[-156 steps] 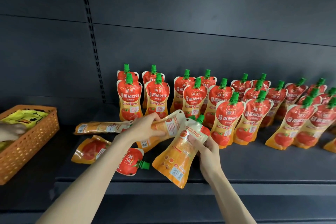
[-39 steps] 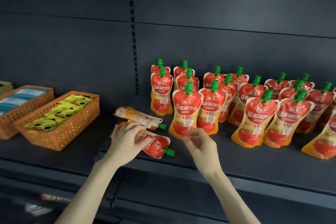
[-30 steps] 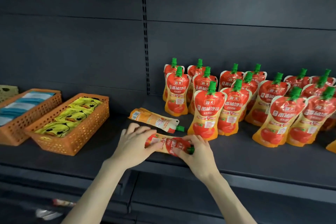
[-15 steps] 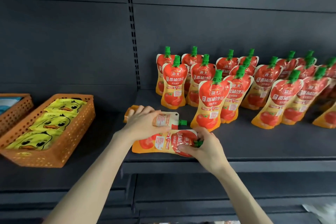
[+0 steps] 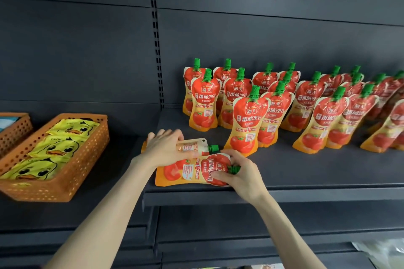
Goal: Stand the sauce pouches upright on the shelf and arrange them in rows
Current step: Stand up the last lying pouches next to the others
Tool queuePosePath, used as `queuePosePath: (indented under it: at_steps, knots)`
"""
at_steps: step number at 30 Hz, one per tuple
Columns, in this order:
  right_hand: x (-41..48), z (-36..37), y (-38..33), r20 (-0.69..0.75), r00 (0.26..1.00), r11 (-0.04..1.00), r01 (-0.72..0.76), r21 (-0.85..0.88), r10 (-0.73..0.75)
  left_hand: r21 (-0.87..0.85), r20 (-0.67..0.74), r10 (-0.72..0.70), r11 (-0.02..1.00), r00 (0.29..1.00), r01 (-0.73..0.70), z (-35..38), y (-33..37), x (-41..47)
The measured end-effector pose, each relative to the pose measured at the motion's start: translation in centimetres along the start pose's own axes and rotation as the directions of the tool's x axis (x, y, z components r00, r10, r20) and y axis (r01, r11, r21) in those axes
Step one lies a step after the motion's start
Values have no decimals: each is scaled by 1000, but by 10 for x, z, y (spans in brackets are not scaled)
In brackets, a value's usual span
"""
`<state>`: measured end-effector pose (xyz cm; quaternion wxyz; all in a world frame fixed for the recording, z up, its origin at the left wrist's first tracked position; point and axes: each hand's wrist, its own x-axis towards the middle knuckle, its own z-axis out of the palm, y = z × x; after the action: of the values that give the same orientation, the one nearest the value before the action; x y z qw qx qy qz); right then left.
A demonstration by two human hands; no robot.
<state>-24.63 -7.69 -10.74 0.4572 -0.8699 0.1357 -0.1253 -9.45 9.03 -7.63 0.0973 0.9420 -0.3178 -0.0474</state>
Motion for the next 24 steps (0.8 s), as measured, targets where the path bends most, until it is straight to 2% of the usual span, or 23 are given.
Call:
queuePosePath:
  at_steps: [4,7,13,15,18,21,24]
  knots:
    - [1,0,2,28,999,999,-29,46,28,32,31,-48,998,998,47,-8,-3,0]
    - [-1,0,2,48,998,997,-44,71,41,-22,0,-27,999,1000,27,-9,-3,-3]
    - [-14,-15,-13,26,999,952,-27,305,20,-272,-168,51,958,985,-96,-16,9,-29]
    - [-21,-29,-20,1,1000,921,-14,390,15,-397,-263,74,900,962,-178,-19,12,-44]
    - [-24,-57,-22,-17,1000,824,0,566,12,-573,-344,15,789,939,-222,-26,23,-67]
    - [-24,-84,-17,-60,998,831,41,555,-9,-723,-331,-35,651,943,-230,-30,54,-79]
    - [-26,-114,-7,-153,988,840,104,533,-26,-804,-367,-68,525,928,-279,-22,97,-75]
